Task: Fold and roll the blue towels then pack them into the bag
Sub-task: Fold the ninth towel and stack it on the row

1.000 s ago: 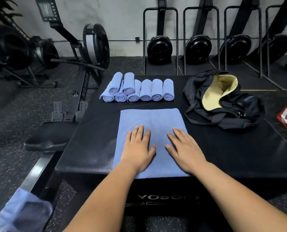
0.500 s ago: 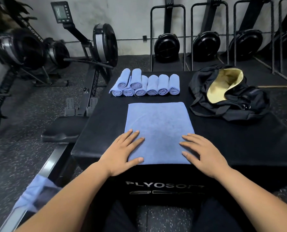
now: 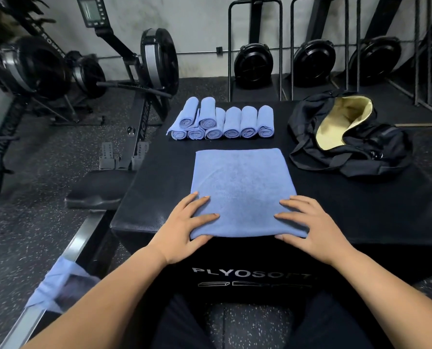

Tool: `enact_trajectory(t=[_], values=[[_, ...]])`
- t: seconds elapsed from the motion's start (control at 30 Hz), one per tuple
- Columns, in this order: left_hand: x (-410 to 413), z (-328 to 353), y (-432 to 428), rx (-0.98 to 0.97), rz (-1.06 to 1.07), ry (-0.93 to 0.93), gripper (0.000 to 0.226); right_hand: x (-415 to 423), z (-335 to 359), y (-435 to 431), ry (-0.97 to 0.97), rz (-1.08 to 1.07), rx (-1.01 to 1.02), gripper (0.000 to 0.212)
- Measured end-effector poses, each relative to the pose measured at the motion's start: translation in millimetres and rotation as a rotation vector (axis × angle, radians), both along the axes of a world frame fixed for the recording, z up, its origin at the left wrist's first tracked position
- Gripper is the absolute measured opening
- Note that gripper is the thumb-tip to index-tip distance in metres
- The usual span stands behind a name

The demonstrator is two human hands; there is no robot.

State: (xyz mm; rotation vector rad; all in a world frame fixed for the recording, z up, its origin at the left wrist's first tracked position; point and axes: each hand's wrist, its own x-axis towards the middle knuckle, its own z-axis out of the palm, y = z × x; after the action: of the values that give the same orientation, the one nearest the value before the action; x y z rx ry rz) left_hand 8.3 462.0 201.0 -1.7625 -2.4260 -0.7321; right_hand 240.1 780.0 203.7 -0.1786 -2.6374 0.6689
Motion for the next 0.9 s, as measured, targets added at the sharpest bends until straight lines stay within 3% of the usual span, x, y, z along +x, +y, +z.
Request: enact_trajectory(t=[0.17, 0.27, 0.37, 0.63, 0.9], values=[[1, 2, 3, 0.197, 0.209, -0.314, 0.019, -3, 7, 1, 0.196, -0.186, -0.235, 0.01], [-4, 6, 4, 0.293, 0.332, -0.477, 0.012, -4, 12, 0, 0.158, -0.314, -0.38, 0.008], [-8, 5, 4, 0.294, 0.44, -0.575, 0.02, -2, 16, 0, 0.096, -0.421, -0.444, 0.009], [0, 14, 11, 0.334, 0.574, -0.603, 0.015, -5, 19, -6, 0.132, -0.504, -0.457, 0.019], [21, 18, -1, 0.283, 0.573, -0.507, 0.047, 14, 25, -13, 0.096, -0.457, -0.519, 0.019]])
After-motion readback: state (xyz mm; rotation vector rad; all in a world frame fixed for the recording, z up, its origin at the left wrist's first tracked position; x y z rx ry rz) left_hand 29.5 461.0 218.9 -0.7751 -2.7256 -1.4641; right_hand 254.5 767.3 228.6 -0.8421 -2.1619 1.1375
